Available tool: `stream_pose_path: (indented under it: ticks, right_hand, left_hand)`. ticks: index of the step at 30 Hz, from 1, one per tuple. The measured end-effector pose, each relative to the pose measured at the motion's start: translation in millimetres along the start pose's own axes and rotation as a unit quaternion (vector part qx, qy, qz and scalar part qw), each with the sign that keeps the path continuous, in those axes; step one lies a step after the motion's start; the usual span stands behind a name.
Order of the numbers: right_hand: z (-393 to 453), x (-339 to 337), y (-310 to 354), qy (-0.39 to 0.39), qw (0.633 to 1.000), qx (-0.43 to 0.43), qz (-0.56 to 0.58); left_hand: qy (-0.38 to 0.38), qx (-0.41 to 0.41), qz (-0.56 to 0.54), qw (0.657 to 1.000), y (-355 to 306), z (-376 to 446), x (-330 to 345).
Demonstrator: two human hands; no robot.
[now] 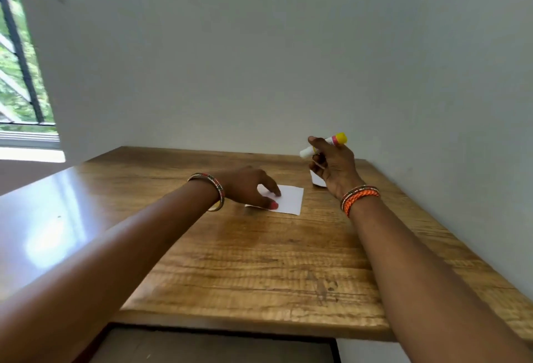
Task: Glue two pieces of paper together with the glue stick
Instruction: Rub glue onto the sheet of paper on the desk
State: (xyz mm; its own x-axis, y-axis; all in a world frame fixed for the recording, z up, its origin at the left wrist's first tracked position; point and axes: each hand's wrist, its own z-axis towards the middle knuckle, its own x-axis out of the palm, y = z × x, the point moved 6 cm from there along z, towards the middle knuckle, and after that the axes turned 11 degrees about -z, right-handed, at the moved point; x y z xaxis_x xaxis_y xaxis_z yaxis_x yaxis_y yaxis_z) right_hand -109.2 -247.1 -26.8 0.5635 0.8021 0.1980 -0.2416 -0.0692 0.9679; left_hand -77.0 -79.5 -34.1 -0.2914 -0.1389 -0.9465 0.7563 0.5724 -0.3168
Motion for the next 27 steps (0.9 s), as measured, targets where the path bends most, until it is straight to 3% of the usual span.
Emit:
stream_pose_path:
  ticks: [8,15,18,21,27]
  right_hand:
    - [-18.4,32.7,-13.1,0.110,0.992,0.007,-0.058]
    - [-41.3,58.7,-6.9,0.187,0.978,-0.029,-0.094]
    - [-48.4,70.3,-10.3,0.225,0.963,-0.039,-0.143]
    - [-52.3,74.7,-14.4,0.251,0.942,-0.058,-0.213]
    - [-52.1,72.8,-16.9,0.226,0.913,-0.094,-0.327]
  left_hand:
    - [-0.040,0.029,0.048,0.998,-4.7,-52.0,4.8]
    - [-0.203,0.064,-0.107,0.971,26.4,-73.0,-15.3]
    - [-0.172,0.033,-0.160,0.972,46.7,-74.7,-1.2]
    - [-0.141,0.023,-0.143,0.979,51.4,-74.1,10.8]
    - [-0.140,0.020,-0.135,0.981,54.2,-74.0,9.6]
